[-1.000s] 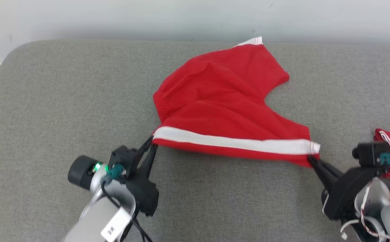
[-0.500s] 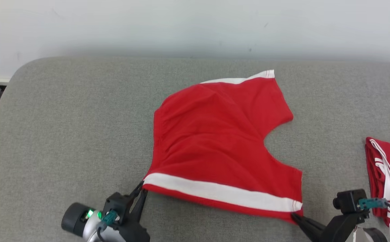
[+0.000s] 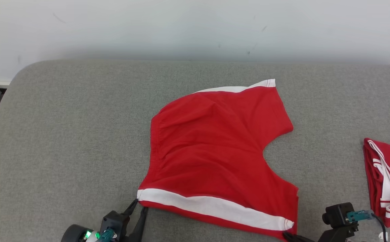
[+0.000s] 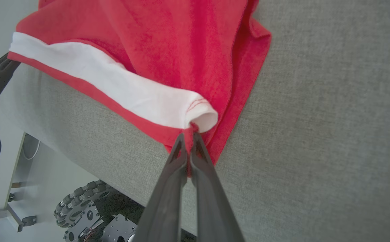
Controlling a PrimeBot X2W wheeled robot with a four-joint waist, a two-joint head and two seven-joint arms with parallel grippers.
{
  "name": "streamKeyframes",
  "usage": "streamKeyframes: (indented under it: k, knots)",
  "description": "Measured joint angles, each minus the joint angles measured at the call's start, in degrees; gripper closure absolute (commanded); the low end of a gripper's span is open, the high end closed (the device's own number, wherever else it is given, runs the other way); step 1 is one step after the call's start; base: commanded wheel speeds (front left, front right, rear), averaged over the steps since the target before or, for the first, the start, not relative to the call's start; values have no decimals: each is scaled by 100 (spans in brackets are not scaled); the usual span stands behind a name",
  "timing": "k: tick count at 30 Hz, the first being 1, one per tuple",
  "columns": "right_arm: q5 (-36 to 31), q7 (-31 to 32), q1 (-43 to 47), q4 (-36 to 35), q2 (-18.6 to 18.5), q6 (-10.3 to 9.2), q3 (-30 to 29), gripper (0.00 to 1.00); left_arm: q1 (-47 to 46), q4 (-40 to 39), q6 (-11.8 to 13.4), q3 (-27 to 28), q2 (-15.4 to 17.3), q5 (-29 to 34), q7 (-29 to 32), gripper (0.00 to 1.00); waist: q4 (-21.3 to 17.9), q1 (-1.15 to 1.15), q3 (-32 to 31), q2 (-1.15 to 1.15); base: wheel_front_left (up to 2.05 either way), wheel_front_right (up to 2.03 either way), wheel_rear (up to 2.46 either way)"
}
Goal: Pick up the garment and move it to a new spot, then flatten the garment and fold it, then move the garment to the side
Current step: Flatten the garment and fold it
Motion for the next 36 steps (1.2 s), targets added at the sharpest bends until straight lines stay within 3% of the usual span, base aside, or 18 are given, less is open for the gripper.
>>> streamKeyframes:
  k: [1,2,3,15,27,36]
  knots:
    - [0,1,0,12,1,0,24,9,30,10,0,9,-3,-13,-1,28,-4,0,-4,0,0,0,0]
    - [0,9,-5,30,3,1,55,0,66,16,1,36,-4,-24,-5,11,-9,0,-11,0,0,0,0]
    - [0,45,-7,52,8,1,69,0,110,24,3,55,-4,-47,-5,0,-16,0,-22,0,0,0,0]
    - [-267,-459,18,-119,10,-87,-170,0,499,-88,107,633,83,-382,-51,0,-134,0,-190,1,0,0,0]
    - [-780,-1429,309,-608,25,-321,-437,0,987,-1009,202,1668,333,-608,-67,0,-364,0,-493,1,0,0,0]
    - [-960,-2312,220,-735,320,-497,-686,0,1313,-1844,207,2168,349,-567,-69,0,-597,0,-757,0,0,0,0]
